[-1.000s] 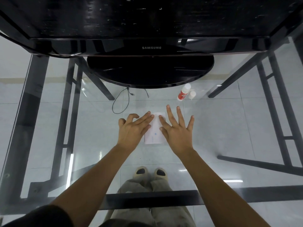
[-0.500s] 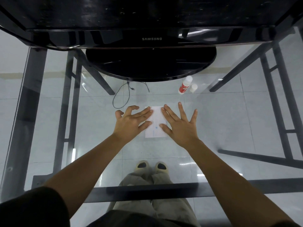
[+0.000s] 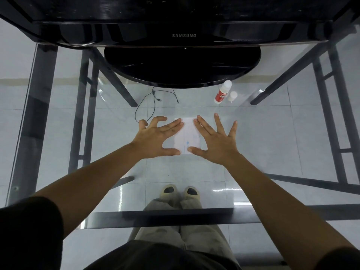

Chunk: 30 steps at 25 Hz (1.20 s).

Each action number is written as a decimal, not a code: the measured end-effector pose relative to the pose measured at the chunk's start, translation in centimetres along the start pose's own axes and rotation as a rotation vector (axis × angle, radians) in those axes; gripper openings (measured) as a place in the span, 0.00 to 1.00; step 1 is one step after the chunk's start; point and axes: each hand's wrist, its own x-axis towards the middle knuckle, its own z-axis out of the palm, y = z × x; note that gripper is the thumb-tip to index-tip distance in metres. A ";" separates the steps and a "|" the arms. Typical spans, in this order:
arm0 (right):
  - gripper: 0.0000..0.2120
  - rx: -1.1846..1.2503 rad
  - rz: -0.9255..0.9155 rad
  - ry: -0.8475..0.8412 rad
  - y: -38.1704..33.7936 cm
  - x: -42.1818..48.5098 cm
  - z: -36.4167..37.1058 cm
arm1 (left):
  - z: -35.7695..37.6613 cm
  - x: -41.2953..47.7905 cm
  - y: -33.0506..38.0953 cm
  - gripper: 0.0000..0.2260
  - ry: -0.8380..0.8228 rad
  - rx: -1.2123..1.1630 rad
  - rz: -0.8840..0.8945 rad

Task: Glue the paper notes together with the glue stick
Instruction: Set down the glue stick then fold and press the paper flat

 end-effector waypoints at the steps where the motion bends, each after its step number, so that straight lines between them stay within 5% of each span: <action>1: 0.46 0.003 -0.002 -0.001 0.0 0.0 0.0 | -0.1 0.0 -0.1 0.40 -0.023 -0.014 0.006; 8: 0.45 0.032 0.002 0.010 -0.1 -0.1 0.3 | -0.9 0.5 -0.2 0.24 0.074 -0.151 0.059; 14: 0.45 -0.003 0.004 0.013 -0.1 -0.1 0.2 | -0.3 0.4 -1.4 0.27 0.082 0.240 0.314; 24: 0.46 0.059 -0.003 -0.015 0.0 -0.1 0.3 | 1.9 -3.4 -0.9 0.24 0.165 0.209 0.494; 27: 0.46 0.097 -0.009 -0.026 0.0 0.0 0.5 | 2.1 -3.7 0.0 0.21 0.268 0.059 0.350; 30: 0.44 0.117 -0.012 -0.012 0.0 -0.1 0.6 | 2.4 -3.0 3.2 0.21 0.360 -0.170 -0.107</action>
